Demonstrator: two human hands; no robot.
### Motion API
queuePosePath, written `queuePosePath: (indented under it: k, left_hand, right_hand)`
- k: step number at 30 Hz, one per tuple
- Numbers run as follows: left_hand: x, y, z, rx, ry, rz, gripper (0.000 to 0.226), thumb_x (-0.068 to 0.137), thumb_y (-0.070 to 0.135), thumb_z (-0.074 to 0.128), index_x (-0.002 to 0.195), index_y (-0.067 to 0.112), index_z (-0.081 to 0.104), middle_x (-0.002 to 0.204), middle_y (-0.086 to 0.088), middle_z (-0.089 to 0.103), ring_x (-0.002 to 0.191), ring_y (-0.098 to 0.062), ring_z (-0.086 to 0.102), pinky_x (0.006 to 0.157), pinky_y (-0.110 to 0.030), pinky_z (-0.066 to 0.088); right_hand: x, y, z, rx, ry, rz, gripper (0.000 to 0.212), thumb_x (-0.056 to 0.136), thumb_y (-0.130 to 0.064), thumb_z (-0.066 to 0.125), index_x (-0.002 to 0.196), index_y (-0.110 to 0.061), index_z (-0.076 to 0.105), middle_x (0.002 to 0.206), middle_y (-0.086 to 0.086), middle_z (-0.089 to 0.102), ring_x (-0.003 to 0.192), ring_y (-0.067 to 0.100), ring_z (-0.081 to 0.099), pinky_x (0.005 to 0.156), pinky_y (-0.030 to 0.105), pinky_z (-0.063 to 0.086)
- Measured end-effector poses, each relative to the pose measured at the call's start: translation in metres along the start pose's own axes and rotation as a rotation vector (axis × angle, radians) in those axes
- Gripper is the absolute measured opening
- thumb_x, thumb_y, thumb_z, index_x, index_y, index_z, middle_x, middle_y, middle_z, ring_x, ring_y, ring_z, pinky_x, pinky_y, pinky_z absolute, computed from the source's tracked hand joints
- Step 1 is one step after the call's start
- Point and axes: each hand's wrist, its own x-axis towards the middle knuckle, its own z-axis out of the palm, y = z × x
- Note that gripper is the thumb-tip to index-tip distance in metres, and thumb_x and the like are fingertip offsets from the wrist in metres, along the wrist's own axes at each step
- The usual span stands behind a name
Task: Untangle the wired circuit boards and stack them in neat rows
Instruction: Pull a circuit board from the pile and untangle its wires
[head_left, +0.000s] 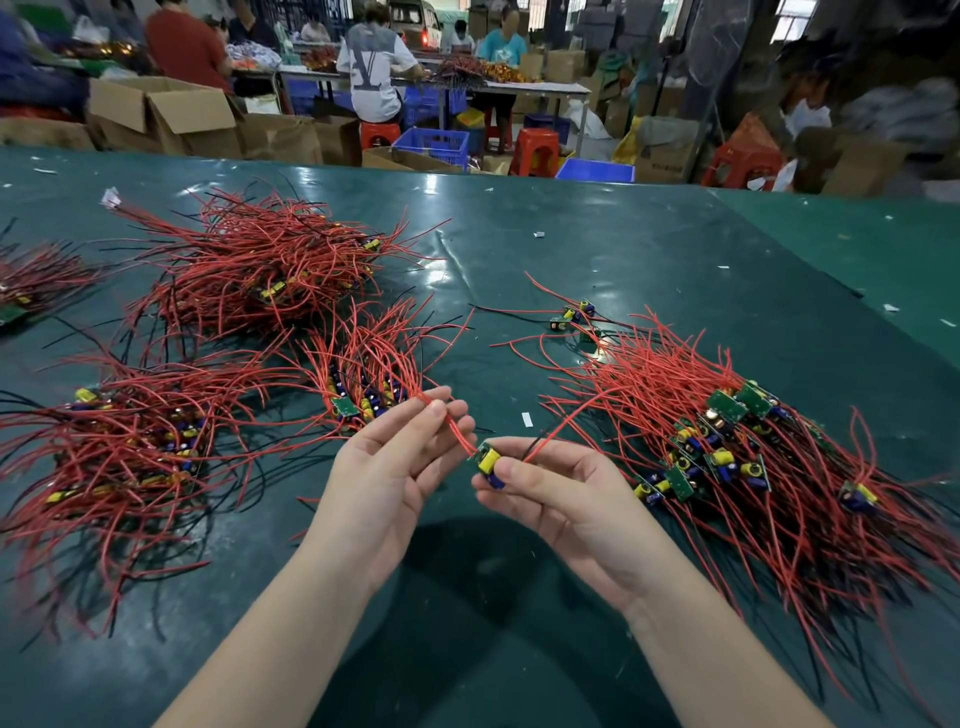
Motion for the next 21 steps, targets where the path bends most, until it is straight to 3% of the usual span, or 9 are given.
queuePosePath:
  k: [6,14,18,21]
  left_hand:
    - [0.001,0.001,-0.001,-0.039,0.044,0.015,0.027,0.070,0.005,0.065,0.096,0.005,0.068,0.090,-0.009,0.075,0.080,-0.015,0.073,0.064,-0.016,0.055]
    - [0.007,0.011,-0.005,-0.055,0.056,0.064,0.023,0.072,0.007,0.064,0.095,0.002,0.067,0.088,-0.010,0.075,0.080,-0.016,0.073,0.064,-0.018,0.056]
    - [0.007,0.009,-0.007,-0.015,0.068,0.096,0.012,0.079,-0.003,0.060,0.090,0.001,0.065,0.082,-0.009,0.075,0.077,-0.018,0.073,0.063,-0.017,0.055]
    - [0.009,0.008,-0.008,0.017,0.061,0.113,0.018,0.084,-0.009,0.056,0.094,0.003,0.064,0.085,-0.008,0.075,0.078,-0.019,0.073,0.065,-0.018,0.056]
  right_hand:
    - [0.000,0.001,0.000,0.002,-0.011,0.035,0.030,0.062,-0.013,0.080,0.090,-0.003,0.077,0.087,0.014,0.073,0.080,0.024,0.071,0.073,0.026,0.057]
    - [0.000,-0.003,-0.002,-0.018,-0.017,0.043,0.022,0.066,-0.010,0.078,0.088,-0.006,0.078,0.084,0.012,0.073,0.078,0.022,0.071,0.072,0.025,0.056]
    - [-0.001,-0.001,-0.001,-0.045,-0.039,0.028,0.017,0.074,-0.005,0.071,0.089,-0.006,0.078,0.083,0.014,0.073,0.079,0.023,0.071,0.074,0.027,0.056]
    - [-0.002,-0.001,-0.001,-0.054,-0.043,0.033,0.016,0.075,-0.004,0.069,0.089,-0.006,0.078,0.082,0.013,0.073,0.079,0.023,0.071,0.074,0.026,0.056]
